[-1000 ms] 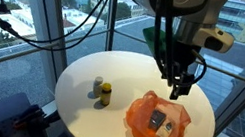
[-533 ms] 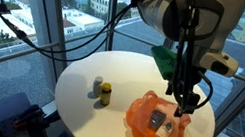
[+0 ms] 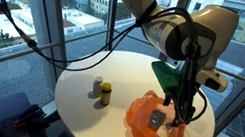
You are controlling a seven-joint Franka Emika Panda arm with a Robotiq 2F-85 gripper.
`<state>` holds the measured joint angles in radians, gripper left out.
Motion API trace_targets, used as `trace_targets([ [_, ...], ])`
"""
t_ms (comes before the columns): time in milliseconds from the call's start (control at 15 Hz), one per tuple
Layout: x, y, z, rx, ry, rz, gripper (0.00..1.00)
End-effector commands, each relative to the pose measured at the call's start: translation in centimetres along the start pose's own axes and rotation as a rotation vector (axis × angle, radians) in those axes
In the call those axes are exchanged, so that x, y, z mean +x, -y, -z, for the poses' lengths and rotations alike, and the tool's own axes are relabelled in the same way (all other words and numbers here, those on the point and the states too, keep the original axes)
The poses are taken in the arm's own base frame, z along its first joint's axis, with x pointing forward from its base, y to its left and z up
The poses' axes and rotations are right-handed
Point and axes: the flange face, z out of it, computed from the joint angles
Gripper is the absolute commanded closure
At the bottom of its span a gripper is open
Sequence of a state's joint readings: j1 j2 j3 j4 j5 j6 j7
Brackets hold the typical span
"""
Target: Remove the blue box from the plastic bag
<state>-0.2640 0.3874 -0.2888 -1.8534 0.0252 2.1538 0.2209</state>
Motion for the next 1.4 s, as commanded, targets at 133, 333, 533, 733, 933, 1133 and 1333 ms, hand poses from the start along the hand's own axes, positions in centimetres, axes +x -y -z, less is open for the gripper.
trace_targets([
  [133, -0.3, 2.4, -1.1, -0.044, 0.003, 0.127, 0.0],
  [333, -0.6, 3.0, -1.1, -0.066, 0.019, 0.214, 0.0],
  [533, -1.0, 3.2, -1.6, -0.054, 0.04, 0.211, 0.0],
  [733, -0.9, 3.3, -1.8, -0.049, 0.045, 0.238, 0.0],
  [933, -0.6, 3.5, -3.2, -0.037, 0.048, 0.257, 0.0],
  [1133, -0.1, 4.0, -4.8, -0.033, 0.017, 0.282, 0.0],
  [1333, 0.3, 5.0, -6.3, -0.022, -0.012, 0.317, 0.0],
])
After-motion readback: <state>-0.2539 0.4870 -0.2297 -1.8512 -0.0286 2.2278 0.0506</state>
